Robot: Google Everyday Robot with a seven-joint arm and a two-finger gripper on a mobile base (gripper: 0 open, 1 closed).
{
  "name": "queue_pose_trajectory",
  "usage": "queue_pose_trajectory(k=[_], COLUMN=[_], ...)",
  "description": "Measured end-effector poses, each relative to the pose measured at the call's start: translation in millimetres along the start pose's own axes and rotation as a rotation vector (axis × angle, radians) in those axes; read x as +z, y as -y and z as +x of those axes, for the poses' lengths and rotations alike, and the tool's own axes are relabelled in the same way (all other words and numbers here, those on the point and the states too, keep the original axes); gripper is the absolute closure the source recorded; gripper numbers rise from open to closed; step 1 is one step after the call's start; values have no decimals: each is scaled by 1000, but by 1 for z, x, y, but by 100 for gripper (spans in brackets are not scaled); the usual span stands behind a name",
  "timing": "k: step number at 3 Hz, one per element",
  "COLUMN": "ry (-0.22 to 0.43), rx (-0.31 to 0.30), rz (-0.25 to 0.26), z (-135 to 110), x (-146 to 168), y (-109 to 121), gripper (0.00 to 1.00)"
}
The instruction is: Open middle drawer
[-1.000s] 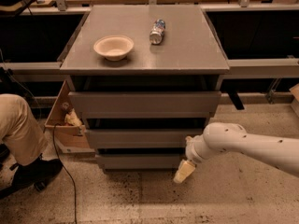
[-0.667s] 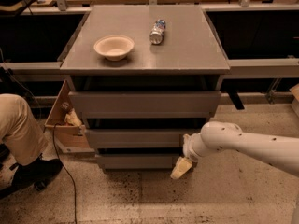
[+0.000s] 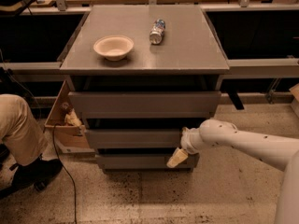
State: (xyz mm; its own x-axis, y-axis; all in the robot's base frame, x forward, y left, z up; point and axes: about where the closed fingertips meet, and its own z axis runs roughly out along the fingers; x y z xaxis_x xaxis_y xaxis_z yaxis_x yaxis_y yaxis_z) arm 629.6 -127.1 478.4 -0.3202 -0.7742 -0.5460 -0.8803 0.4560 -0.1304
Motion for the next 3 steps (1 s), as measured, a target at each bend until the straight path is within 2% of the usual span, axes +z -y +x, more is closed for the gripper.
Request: queue_pose_trajectory(k=[2, 3], ry=[94, 119], rx=[-16, -12], rz=[49, 42], z=[-16, -15], x=[33, 57], y=[33, 45], gripper=[0, 0])
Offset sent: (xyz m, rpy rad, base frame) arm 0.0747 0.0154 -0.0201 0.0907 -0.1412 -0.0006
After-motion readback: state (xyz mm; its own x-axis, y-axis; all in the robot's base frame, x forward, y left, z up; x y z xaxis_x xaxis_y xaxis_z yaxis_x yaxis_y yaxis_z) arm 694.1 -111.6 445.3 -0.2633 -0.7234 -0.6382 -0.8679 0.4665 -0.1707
